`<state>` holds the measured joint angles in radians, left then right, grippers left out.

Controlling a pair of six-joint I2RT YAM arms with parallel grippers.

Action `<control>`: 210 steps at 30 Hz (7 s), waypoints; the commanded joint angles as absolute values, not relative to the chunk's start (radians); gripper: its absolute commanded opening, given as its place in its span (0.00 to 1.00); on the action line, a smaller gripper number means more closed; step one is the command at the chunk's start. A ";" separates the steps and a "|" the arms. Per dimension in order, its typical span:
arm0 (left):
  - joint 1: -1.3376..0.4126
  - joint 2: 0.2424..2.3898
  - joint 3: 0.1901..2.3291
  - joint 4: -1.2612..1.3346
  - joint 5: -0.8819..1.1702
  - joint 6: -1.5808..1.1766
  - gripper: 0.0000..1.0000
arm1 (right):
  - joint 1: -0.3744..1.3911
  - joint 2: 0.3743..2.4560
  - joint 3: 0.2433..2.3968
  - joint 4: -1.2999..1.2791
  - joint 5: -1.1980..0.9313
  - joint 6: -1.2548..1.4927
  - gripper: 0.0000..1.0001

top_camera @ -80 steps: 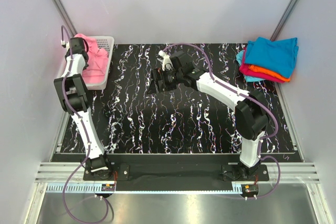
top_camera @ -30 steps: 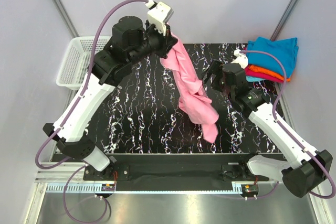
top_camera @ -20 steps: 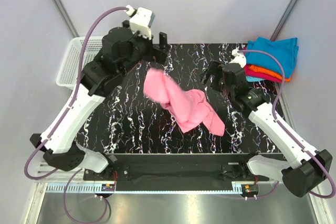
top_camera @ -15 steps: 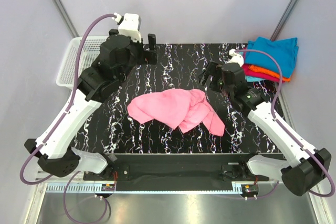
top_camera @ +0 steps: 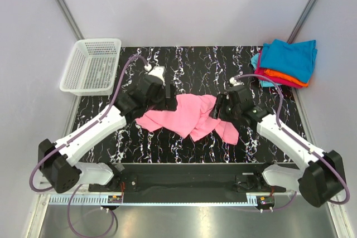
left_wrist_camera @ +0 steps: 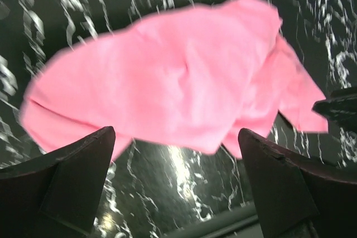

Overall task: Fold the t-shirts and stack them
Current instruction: Move the tshirt to the center of the board, then flatten the tshirt out

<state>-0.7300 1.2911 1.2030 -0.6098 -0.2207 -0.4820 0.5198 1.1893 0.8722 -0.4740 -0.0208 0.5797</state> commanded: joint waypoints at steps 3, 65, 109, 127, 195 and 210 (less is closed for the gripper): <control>-0.765 1.178 1.062 -0.480 -0.092 -0.646 0.99 | 0.529 1.077 0.787 -0.454 -0.072 0.660 0.54; -1.137 1.638 1.101 -0.198 -0.268 -0.784 0.82 | 0.595 1.040 0.807 -0.437 0.057 0.672 0.00; -0.951 0.948 1.382 -0.617 -1.009 -0.295 0.00 | 0.546 0.991 1.443 -0.860 0.532 0.355 0.00; -0.788 0.844 1.405 -0.640 -1.128 -0.252 0.01 | 0.546 0.914 1.631 -0.919 0.877 0.206 0.00; -0.308 1.209 1.135 -0.644 -0.047 -0.518 0.86 | 0.093 1.190 1.201 -0.640 -0.297 0.327 1.00; -0.336 1.223 1.092 -0.600 -0.025 -0.565 0.86 | 0.351 1.842 1.581 -0.548 -0.292 0.273 1.00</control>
